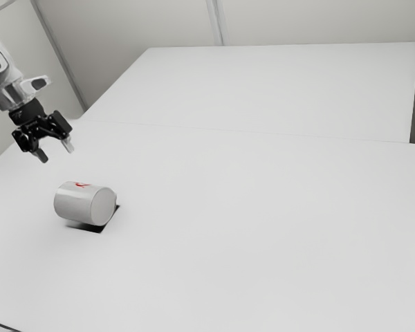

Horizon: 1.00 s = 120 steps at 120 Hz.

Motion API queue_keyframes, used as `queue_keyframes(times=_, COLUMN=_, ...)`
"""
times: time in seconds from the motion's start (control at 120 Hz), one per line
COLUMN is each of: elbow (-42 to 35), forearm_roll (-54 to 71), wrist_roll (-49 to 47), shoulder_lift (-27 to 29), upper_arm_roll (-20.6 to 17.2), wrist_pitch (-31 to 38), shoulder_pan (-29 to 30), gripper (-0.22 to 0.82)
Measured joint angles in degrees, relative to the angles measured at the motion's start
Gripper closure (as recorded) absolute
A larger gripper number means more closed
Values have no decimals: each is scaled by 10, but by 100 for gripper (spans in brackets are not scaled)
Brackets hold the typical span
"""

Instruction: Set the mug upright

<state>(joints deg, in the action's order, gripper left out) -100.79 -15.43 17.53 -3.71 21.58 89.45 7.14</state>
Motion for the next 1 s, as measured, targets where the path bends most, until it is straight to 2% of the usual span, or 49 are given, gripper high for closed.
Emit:
queue_keyframes(times=0.633, elbow=4, forearm_roll=-159, wrist_roll=270, shoulder_lift=-122, upper_arm_roll=0, wrist_pitch=-11, shoulder_pan=141, gripper=0)
queue_keyframes(times=1.0, elbow=65, forearm_roll=-216, wrist_roll=410, shoulder_lift=-210, upper_arm_roll=-1, wrist_pitch=-20, shoulder_pan=169, gripper=0)
